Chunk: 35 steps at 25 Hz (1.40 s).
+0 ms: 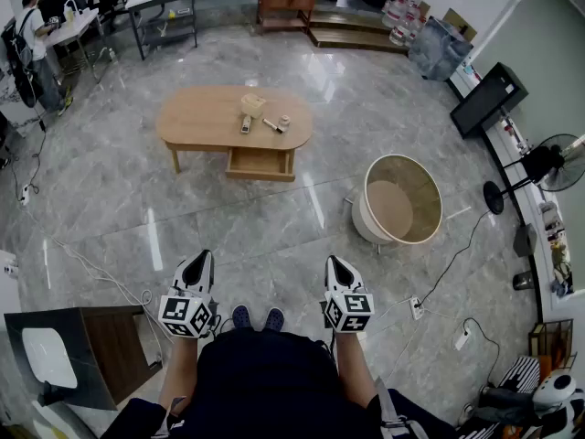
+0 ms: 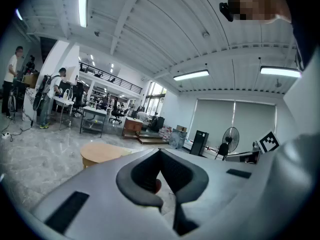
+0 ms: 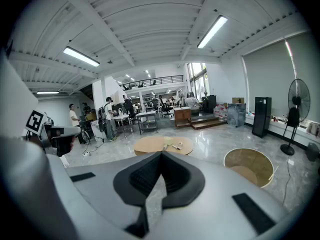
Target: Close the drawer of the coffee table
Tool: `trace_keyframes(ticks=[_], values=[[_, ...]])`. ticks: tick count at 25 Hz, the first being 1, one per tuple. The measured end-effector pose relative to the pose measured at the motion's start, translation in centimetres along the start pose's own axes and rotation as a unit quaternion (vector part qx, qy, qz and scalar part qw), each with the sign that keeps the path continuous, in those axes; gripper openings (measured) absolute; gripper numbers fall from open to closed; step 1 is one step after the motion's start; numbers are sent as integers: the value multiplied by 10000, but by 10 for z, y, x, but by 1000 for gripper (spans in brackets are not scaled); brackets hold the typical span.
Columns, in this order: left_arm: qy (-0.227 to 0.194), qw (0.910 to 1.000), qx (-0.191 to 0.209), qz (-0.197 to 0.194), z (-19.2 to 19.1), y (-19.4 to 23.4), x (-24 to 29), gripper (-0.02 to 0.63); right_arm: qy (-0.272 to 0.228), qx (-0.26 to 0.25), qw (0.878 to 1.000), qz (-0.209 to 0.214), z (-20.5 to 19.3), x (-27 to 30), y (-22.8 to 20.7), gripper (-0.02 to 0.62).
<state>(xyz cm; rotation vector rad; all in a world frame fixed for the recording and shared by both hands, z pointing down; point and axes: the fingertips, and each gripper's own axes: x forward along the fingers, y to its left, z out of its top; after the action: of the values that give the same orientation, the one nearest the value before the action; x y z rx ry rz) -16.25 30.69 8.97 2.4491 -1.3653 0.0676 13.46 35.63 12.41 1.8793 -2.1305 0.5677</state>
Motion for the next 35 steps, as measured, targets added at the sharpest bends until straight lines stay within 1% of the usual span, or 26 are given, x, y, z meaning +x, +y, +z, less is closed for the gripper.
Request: trace_keyframes(ticks=[8,13,15,18,22,24,27,32,35], values=[[-4,9999,90,-62,2,1,-1,25,3,-136,9999,-39,-3,1,4,26],[86,9999,69,-28,-4,2,-4,25,-163,165,9997,100,-2,-2,6,26],[163,9998,130,2,-7,4,-7,25,-145,160,9997,125,-4,-4,8,26],[145,9998,132,4,-4,6,-10,25,-151,93,9998,92,-2,-7,12,26],[2,9998,165,-57,4,6,-16,25,-188,92,9997,85,1,-12,18,26],[-77,9997,229,-59,4,8,-14,25,-178,66,9998,-18,2,-9,17,26],[58,9997,249,2,-6,16,-14,25,-144,127,9996,-182,-5,-8,19,26],[116,9997,210,-14,-6,24,-25,25,-218,145,9996,-59,-7,-12,34,26],[88,9996,271,-51,-2,35,-35,25,-258,129,9995,-95,-10,-15,44,26]])
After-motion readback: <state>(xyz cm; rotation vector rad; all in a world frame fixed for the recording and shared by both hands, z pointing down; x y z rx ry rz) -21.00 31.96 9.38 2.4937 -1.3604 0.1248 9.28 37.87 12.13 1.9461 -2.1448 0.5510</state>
